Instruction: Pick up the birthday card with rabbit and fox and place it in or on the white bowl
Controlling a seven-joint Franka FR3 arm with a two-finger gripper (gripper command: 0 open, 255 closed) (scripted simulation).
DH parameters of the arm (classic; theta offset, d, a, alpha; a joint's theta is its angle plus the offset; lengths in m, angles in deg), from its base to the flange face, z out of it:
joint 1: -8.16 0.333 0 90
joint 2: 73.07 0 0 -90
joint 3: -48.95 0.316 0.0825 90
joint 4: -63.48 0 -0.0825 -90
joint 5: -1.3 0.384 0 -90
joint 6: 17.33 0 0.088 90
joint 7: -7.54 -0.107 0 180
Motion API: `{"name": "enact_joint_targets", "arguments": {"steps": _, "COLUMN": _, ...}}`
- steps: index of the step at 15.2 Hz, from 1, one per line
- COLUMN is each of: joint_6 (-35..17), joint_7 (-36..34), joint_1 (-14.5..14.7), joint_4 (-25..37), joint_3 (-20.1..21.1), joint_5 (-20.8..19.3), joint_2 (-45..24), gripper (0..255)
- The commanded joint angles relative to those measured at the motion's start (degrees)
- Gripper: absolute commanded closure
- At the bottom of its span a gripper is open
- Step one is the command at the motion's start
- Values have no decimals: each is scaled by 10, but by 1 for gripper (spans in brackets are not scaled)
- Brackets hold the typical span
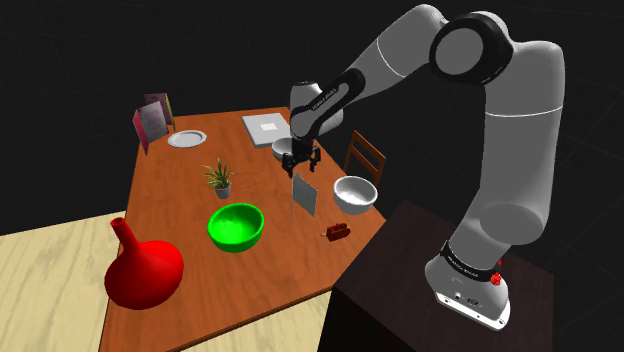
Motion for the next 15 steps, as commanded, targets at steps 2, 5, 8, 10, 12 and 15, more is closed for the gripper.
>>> {"name": "enact_joint_targets", "arguments": {"steps": 2, "joint_6": -5, "joint_7": -4, "joint_1": -1, "joint_4": 51, "joint_3": 1, "joint_5": 5, "joint_2": -53, "gripper": 0}}
{"name": "enact_joint_targets", "arguments": {"steps": 5, "joint_6": -23, "joint_7": -3, "joint_1": -1, "joint_4": 51, "joint_3": 2, "joint_5": 6, "joint_2": -69, "gripper": 0}}
{"name": "enact_joint_targets", "arguments": {"steps": 8, "joint_6": -40, "joint_7": -2, "joint_1": -2, "joint_4": 51, "joint_3": 3, "joint_5": 7, "joint_2": -87, "gripper": 0}}
{"name": "enact_joint_targets", "arguments": {"steps": 10, "joint_6": -48, "joint_7": -2, "joint_1": -2, "joint_4": 52, "joint_3": 3, "joint_5": 7, "joint_2": -96, "gripper": 0}}
{"name": "enact_joint_targets", "arguments": {"steps": 12, "joint_6": -48, "joint_7": -2, "joint_1": -2, "joint_4": 52, "joint_3": 3, "joint_5": 7, "joint_2": -96, "gripper": 0}}
{"name": "enact_joint_targets", "arguments": {"steps": 15, "joint_6": -48, "joint_7": -2, "joint_1": -2, "joint_4": 52, "joint_3": 3, "joint_5": 7, "joint_2": -96, "gripper": 0}}
